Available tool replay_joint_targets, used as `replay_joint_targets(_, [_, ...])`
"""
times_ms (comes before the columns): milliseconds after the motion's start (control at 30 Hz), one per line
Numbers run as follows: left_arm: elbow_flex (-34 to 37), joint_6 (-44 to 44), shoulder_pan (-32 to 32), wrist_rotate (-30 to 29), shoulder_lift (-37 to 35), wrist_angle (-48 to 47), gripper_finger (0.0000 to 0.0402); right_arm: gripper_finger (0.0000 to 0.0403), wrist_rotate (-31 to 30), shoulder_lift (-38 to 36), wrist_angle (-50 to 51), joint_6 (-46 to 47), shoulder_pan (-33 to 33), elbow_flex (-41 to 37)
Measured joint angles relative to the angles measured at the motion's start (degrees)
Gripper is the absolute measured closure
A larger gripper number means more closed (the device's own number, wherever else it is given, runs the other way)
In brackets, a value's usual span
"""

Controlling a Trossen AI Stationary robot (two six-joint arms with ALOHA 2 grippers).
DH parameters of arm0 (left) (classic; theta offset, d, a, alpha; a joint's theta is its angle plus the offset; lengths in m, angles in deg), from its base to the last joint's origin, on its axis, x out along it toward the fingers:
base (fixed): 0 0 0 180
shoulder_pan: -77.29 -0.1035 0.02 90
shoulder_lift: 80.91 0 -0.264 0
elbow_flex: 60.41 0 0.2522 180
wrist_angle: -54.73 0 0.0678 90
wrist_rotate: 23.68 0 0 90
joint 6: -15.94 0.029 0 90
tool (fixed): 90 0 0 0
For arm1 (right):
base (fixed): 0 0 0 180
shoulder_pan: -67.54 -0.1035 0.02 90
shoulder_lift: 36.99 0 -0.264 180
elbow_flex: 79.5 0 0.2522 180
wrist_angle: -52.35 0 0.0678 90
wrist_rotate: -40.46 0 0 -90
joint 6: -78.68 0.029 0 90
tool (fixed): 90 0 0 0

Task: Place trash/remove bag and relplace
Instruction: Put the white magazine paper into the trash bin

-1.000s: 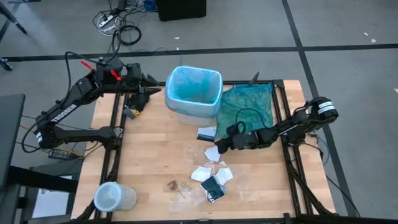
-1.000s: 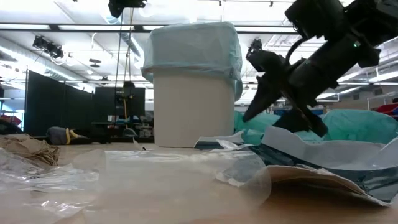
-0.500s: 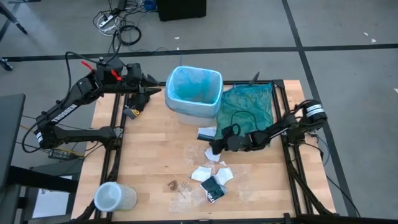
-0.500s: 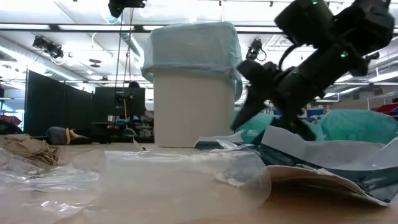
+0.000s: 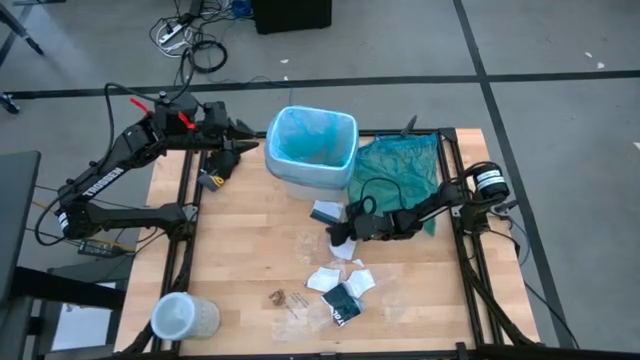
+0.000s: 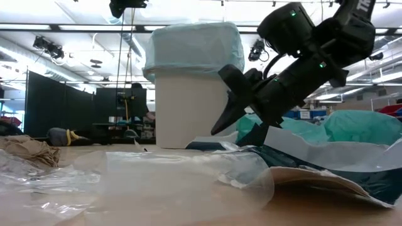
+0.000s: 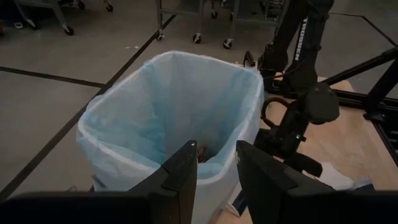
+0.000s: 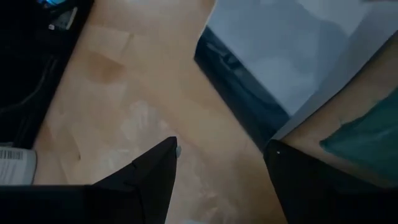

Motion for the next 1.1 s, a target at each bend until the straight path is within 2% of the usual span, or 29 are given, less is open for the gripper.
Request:
replay_joint_targets(167, [0.0,0.3,0.0,0.0,0.0,0.0,0.0281,0.0178,0.4,-2.8,1.5,-1.5,0.8,-0.3])
replay_joint_targets(367, [0.0,1.0,0.0,0.0,0.0,0.0,0.0281,0.0183,-0.2,-2.8,1.9,0.6,0.8,-1.1])
replay_joint_targets(533, [0.0,1.8,0.0,0.0,0.0,0.0,0.0281,0.0183,-3.1,-2.6,2.5,-0.6,3.4,-1.1])
replay_joint_targets(833, [0.0,1.9,0.0,0.0,0.0,0.0,0.0281,0.0194,-1.6,-2.6,2.1,-2.2,7.3,-1.1])
replay_joint_targets(933, [0.0,1.9,0.0,0.0,0.0,0.0,0.0281,0.0232,0.1,-2.6,2.0,-3.7,7.9,-1.0])
replay_joint_targets(1000, [0.0,1.9,0.0,0.0,0.0,0.0,0.0281,0.0286,1.5,-2.6,1.9,-3.7,8.3,-1.0])
replay_joint_targets(1067, [0.0,1.9,0.0,0.0,0.0,0.0,0.0281,0.0358,2.8,-2.6,1.2,-3.8,8.3,-1.0])
replay_joint_targets(1100, [0.0,1.9,0.0,0.0,0.0,0.0,0.0281,0.038,3.3,-2.6,0.4,-3.9,8.3,-1.0])
